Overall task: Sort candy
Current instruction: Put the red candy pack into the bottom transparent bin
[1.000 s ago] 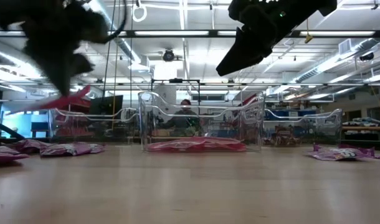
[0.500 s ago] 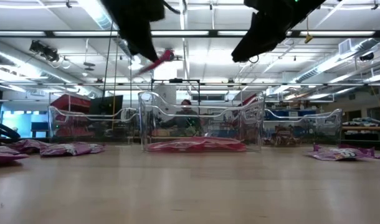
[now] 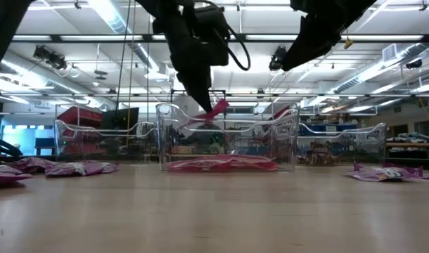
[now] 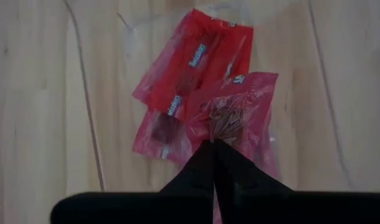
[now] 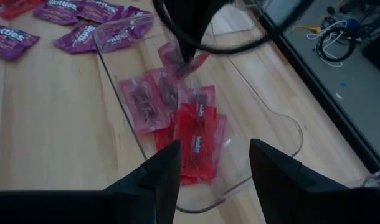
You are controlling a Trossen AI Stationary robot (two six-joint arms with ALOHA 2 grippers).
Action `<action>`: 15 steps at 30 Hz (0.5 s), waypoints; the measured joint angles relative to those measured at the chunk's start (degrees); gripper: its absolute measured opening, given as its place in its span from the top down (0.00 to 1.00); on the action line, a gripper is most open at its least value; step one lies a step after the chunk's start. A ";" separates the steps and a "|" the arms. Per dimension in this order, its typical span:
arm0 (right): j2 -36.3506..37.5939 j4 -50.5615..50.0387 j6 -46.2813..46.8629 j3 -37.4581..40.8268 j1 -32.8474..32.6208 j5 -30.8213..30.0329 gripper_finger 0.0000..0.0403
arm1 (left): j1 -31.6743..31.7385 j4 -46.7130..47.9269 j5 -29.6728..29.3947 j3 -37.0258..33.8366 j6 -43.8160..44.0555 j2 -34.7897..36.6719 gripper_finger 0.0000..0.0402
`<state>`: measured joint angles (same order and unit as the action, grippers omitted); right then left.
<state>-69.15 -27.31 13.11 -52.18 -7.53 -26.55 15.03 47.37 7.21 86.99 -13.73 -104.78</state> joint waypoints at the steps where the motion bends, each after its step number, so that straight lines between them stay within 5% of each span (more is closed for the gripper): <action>1: -0.04 0.09 0.12 0.00 0.00 -0.01 0.57 | 0.00 0.70 -0.24 0.63 -1.39 -0.79 0.98; 11: -0.12 0.04 0.28 0.02 -0.02 0.00 0.57 | -1.56 1.86 -1.74 1.90 -5.32 -1.67 0.71; 15: -0.12 -0.48 0.26 0.02 -0.02 0.00 0.57 | -3.99 9.75 -3.52 2.83 -5.31 -0.01 0.71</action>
<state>-69.28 -27.79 13.37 -52.16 -7.55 -26.55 11.04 57.12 3.69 89.82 -19.04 -104.79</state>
